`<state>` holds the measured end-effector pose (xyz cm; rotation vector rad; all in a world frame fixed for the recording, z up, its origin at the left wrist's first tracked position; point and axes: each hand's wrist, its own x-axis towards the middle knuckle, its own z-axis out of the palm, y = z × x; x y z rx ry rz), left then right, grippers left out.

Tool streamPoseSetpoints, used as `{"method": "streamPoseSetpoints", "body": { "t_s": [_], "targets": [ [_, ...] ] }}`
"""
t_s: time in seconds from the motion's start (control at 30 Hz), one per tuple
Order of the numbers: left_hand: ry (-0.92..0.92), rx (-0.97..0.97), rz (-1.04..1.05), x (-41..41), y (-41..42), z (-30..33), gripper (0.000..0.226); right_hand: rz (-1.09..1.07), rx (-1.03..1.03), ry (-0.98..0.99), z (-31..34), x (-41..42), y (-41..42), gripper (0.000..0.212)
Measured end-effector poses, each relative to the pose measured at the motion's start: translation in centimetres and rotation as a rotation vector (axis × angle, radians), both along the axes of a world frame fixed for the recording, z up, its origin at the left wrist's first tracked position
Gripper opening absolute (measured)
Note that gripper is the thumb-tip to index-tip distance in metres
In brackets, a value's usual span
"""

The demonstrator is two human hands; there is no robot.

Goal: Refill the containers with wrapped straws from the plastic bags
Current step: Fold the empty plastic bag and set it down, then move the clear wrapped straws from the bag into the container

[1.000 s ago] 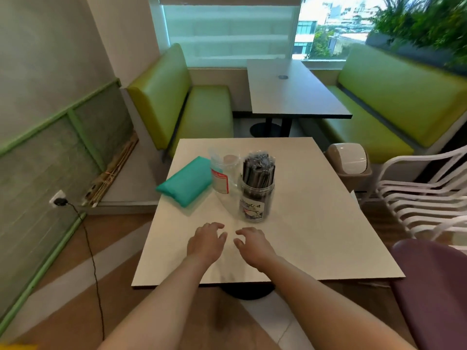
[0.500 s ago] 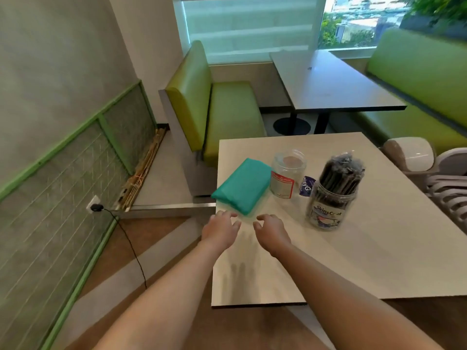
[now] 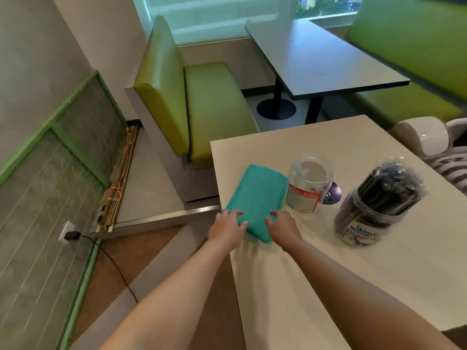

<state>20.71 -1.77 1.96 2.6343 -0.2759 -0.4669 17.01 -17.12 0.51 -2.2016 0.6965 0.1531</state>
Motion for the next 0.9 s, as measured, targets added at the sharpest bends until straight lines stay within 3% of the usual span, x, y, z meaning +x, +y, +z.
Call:
{"method": "streamPoseSetpoints", "body": {
  "t_s": [0.33,0.57,0.77,0.9],
  "targets": [
    [0.111,-0.081,0.006,7.4,-2.0,-1.9,0.070,-0.236,0.088,0.057,-1.3,4.0,0.1,0.056],
    [0.359,-0.152,0.005,12.3,-2.3,-5.0,0.095,-0.420,0.214,0.055,-2.0,5.7,1.0,0.043],
    [0.508,-0.241,-0.111,16.2,-1.2,-6.1,0.060,-0.602,0.314,0.032,-2.3,6.4,2.6,0.051],
    [0.582,-0.349,-0.141,18.1,-0.4,-5.6,0.062,-0.690,0.346,-0.067,-2.0,7.2,3.3,0.064]
  ]
}}
